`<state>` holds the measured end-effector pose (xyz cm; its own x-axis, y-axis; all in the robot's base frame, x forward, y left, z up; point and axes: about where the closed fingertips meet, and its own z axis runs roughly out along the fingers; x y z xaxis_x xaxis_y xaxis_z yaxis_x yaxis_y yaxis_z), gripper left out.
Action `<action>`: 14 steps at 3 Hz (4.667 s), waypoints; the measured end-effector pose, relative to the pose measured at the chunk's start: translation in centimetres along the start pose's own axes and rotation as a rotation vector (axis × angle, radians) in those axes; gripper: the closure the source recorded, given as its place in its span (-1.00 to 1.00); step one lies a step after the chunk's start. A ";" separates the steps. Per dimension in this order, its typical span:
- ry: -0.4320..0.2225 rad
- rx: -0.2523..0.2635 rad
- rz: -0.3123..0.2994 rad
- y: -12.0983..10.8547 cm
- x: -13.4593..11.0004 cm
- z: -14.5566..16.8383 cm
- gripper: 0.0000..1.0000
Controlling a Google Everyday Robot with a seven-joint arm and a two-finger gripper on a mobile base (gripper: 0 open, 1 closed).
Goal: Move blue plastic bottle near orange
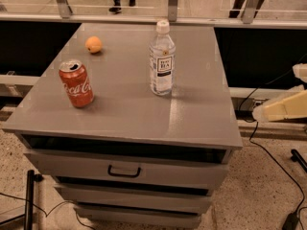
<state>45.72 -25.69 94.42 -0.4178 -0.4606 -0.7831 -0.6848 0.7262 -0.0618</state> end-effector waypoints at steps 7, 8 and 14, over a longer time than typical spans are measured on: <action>-0.326 -0.028 -0.046 2.8 -10.7 12.6 -1.00; -0.357 -0.028 -0.048 2.8 -11.3 15.5 -1.00; -0.512 -0.128 0.001 5.4 -15.4 24.5 -0.20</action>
Offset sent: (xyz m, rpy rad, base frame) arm 0.0185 0.0222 0.0252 0.1433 -0.0971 -0.0114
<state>63.08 -2.13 91.00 -0.0947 -0.1286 -0.9872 -0.7652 0.6437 -0.0104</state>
